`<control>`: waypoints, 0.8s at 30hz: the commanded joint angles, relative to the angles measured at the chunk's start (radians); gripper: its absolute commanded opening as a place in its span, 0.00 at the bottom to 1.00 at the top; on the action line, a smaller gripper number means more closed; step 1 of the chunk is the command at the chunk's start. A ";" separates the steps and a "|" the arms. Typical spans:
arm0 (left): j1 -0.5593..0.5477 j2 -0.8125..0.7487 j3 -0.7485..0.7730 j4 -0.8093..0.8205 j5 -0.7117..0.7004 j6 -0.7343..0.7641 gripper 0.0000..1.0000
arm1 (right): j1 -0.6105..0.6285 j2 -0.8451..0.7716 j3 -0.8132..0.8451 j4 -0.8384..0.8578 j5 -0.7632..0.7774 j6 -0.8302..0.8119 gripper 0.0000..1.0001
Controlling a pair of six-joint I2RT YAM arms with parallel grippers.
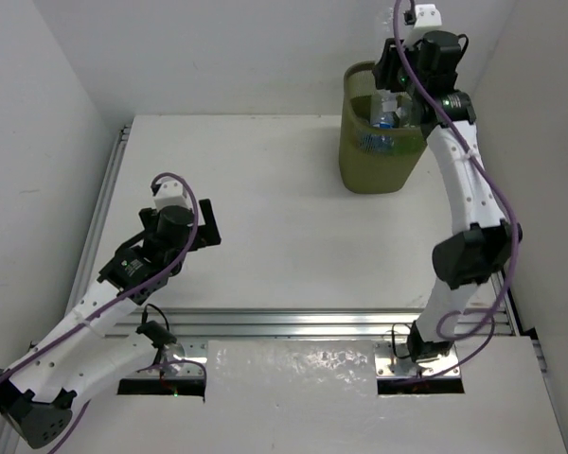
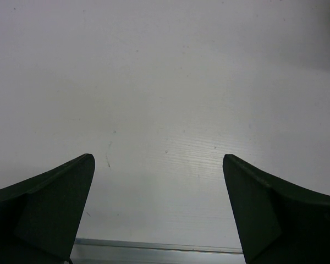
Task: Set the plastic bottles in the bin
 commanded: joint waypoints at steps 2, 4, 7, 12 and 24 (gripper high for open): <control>0.009 -0.008 0.000 0.041 0.008 0.020 1.00 | -0.090 0.180 0.213 -0.207 -0.043 0.049 0.18; 0.011 -0.011 -0.002 0.045 0.013 0.022 1.00 | -0.102 0.230 0.273 -0.229 -0.045 0.055 0.54; 0.009 -0.009 -0.003 0.048 0.025 0.028 1.00 | -0.104 0.227 0.301 -0.236 -0.031 0.060 0.94; 0.017 0.008 0.006 0.042 0.013 0.025 1.00 | -0.104 0.106 0.258 -0.238 -0.036 0.083 0.99; 0.216 -0.110 0.033 0.062 -0.064 -0.029 1.00 | -0.101 -0.681 -0.709 -0.158 -0.136 0.137 0.99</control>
